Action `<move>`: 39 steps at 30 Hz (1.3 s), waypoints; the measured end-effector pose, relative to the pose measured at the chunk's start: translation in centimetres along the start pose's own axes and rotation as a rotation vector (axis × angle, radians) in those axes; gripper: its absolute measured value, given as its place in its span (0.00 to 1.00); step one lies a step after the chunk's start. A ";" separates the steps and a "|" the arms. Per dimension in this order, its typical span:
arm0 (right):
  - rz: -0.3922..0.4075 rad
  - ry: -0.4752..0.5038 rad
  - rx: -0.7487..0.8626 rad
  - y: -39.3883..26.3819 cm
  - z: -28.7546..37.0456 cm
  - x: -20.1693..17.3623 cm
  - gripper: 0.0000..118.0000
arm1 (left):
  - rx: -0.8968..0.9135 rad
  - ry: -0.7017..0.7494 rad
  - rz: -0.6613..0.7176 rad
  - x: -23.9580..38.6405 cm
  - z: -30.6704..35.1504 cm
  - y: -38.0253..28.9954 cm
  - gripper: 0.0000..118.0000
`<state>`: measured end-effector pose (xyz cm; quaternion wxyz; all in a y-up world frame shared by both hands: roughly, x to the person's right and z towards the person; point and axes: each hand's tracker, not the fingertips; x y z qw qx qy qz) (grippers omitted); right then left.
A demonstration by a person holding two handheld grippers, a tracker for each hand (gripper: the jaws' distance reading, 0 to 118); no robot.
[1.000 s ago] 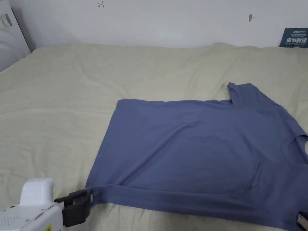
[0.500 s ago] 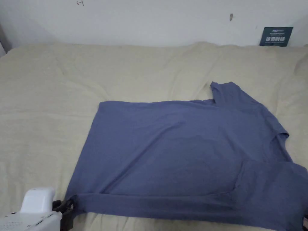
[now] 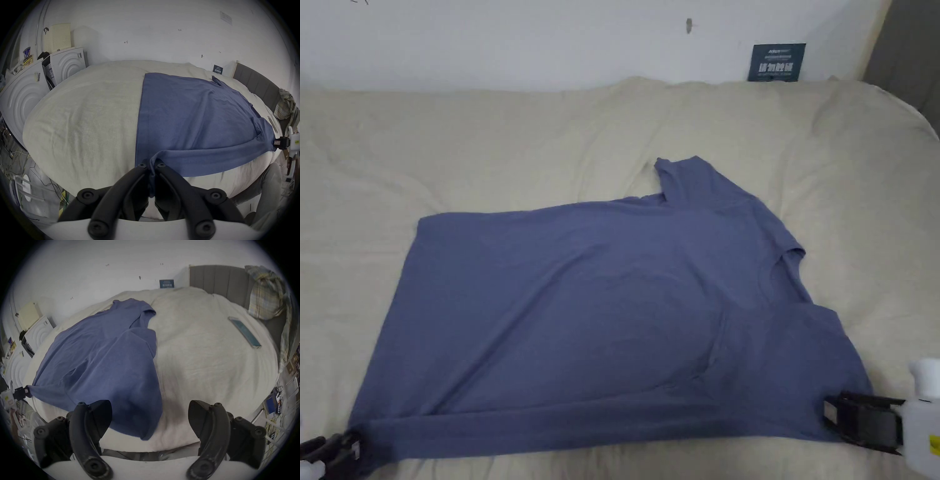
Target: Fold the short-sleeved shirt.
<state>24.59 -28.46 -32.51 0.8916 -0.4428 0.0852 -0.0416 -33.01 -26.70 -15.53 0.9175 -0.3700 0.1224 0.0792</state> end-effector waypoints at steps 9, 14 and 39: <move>-0.033 0.004 0.044 0.7 1.5 -1.0 0.02 | -0.017 0.003 0.001 0.8 0.5 0.1 0.03; 0.024 -0.019 0.085 1.2 3.0 -2.4 0.01 | -0.019 -0.002 0.005 0.5 1.0 0.5 0.03; 0.017 -0.038 -0.064 17.7 -9.8 -5.4 0.79 | -0.069 0.055 -0.037 0.9 -11.7 13.3 0.46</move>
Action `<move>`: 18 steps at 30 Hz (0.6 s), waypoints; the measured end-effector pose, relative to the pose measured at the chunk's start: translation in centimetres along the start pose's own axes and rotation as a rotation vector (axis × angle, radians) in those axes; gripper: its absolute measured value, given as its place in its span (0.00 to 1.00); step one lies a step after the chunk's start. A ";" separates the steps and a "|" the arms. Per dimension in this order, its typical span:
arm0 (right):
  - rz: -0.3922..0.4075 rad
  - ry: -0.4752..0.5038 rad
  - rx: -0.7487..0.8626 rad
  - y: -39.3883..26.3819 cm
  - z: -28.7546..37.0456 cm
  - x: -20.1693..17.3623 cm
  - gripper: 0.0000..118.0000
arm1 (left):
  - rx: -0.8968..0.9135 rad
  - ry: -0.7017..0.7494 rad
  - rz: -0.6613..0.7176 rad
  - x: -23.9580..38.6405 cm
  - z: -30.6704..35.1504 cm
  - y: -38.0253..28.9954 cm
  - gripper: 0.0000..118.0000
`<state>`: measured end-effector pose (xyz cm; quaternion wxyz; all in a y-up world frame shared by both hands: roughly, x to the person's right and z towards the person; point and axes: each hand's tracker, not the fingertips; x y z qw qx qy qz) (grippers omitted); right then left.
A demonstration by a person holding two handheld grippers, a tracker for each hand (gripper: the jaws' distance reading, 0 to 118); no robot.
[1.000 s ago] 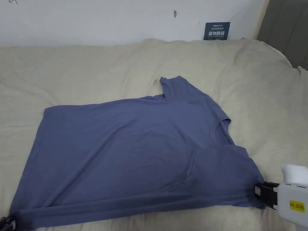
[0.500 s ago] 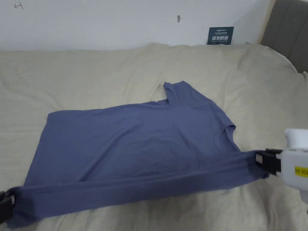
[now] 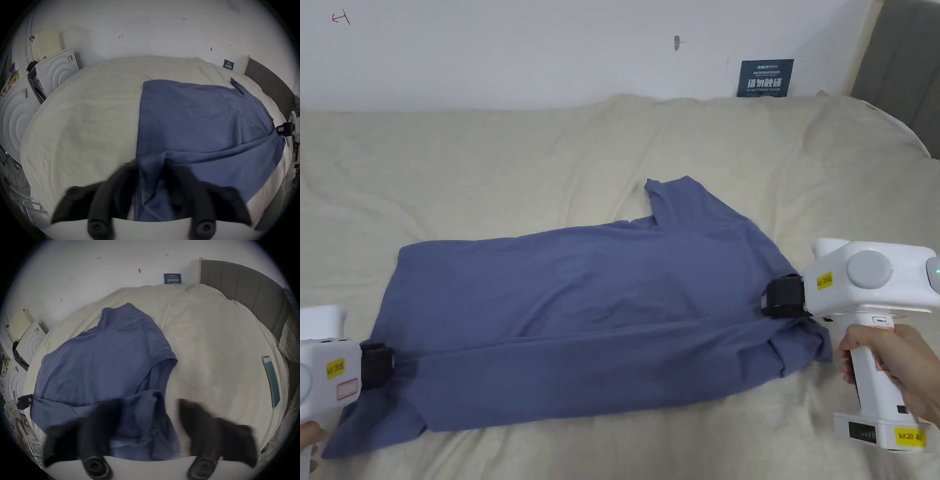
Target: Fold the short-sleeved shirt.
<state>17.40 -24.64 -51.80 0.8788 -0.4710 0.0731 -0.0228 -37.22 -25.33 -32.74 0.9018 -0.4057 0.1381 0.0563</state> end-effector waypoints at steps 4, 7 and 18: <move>0.007 0.003 0.086 -1.0 3.2 1.0 0.81 | -0.001 -0.052 0.076 -1.3 2.2 -0.9 0.93; 0.039 0.051 0.168 -2.8 6.7 1.3 0.80 | 0.028 -0.059 0.114 -2.0 5.1 -2.3 0.93; 0.004 0.100 0.223 -12.2 10.2 0.1 0.00 | -0.006 -0.010 0.009 -0.1 9.5 -9.0 0.00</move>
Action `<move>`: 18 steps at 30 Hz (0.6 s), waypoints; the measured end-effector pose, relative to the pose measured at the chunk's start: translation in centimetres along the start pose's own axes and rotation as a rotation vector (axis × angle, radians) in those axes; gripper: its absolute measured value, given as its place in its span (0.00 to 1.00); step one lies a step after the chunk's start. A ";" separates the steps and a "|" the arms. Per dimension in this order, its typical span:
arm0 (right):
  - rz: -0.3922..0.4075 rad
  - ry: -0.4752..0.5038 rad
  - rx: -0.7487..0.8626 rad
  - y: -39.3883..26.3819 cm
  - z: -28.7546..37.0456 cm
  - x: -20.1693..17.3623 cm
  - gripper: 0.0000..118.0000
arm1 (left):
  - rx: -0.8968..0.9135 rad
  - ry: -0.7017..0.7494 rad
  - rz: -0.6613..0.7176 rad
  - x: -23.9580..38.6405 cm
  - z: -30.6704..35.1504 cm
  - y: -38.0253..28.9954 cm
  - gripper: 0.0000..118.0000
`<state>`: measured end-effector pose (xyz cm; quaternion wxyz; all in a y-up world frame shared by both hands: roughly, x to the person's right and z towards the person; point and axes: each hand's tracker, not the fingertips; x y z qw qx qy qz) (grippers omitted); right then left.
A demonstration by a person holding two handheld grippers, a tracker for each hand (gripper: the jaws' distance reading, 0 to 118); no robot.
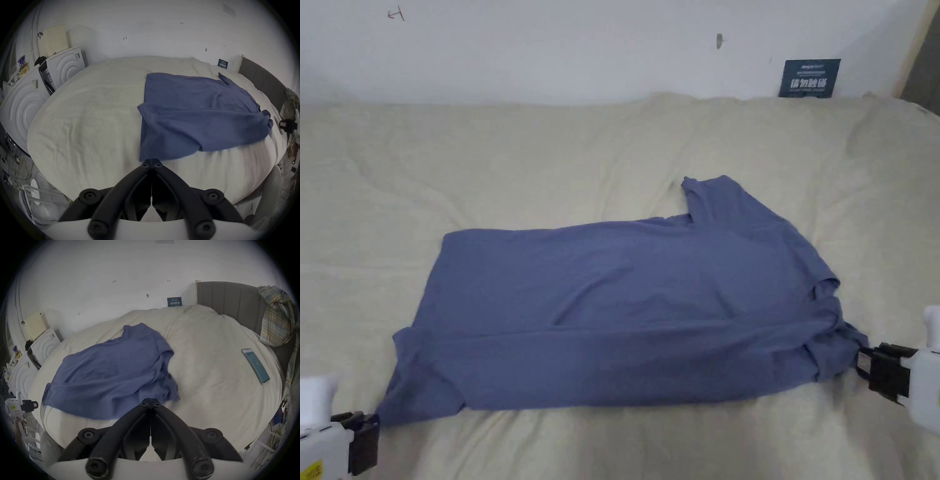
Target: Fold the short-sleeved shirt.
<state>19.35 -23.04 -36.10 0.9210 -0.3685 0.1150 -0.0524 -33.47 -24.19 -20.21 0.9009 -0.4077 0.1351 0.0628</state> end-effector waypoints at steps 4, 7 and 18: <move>0.011 -0.024 -0.040 -0.9 -0.9 0.7 0.00 | 0.048 -0.023 0.052 -0.5 -0.6 0.9 0.10; -0.013 -0.006 -0.048 -1.1 -0.7 1.5 0.00 | 0.096 -0.015 0.047 -1.0 -2.4 2.2 0.53; -0.094 -0.038 -0.056 -1.9 -1.3 3.5 0.00 | -0.038 0.010 0.025 0.3 -5.8 1.9 0.18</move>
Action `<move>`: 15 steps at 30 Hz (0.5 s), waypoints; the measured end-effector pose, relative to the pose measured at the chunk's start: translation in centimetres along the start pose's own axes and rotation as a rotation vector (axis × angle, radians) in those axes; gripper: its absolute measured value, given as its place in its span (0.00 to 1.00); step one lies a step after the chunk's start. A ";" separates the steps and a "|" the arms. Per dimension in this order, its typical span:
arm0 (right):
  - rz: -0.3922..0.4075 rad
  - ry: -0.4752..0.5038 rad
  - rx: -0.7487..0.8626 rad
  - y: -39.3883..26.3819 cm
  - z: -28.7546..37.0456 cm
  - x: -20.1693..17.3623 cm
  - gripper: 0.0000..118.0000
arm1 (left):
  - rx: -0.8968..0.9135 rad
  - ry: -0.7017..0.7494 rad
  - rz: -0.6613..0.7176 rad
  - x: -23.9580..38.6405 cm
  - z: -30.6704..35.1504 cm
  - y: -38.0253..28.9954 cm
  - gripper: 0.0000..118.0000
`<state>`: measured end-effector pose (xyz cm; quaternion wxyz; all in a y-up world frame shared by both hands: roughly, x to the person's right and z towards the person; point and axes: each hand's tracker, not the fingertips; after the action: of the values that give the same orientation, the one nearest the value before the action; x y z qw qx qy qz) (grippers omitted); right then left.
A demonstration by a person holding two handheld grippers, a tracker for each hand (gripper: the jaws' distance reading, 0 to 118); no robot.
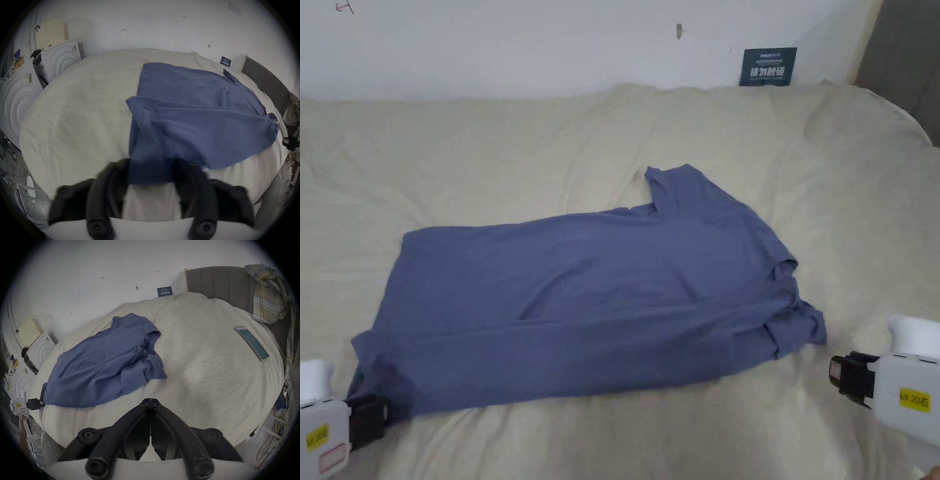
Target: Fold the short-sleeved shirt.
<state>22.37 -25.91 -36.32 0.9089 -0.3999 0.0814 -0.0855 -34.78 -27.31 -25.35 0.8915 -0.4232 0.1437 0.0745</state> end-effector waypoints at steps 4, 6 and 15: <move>0.038 0.021 0.019 0.8 -0.3 -0.3 0.10 | 0.003 -0.002 -0.018 0.2 1.1 0.6 0.08; 0.076 0.041 0.006 1.7 -1.1 -0.5 0.64 | 0.006 -0.002 -0.025 0.2 1.4 0.7 0.08; 0.177 -0.002 -0.111 4.9 -7.2 -1.5 0.33 | 0.053 -0.068 0.045 -0.3 3.4 1.8 0.08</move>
<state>19.84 -27.43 -44.62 0.8894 -0.4410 0.1203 0.0001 -34.85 -23.51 -24.51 0.9048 -0.3933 0.1248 0.1051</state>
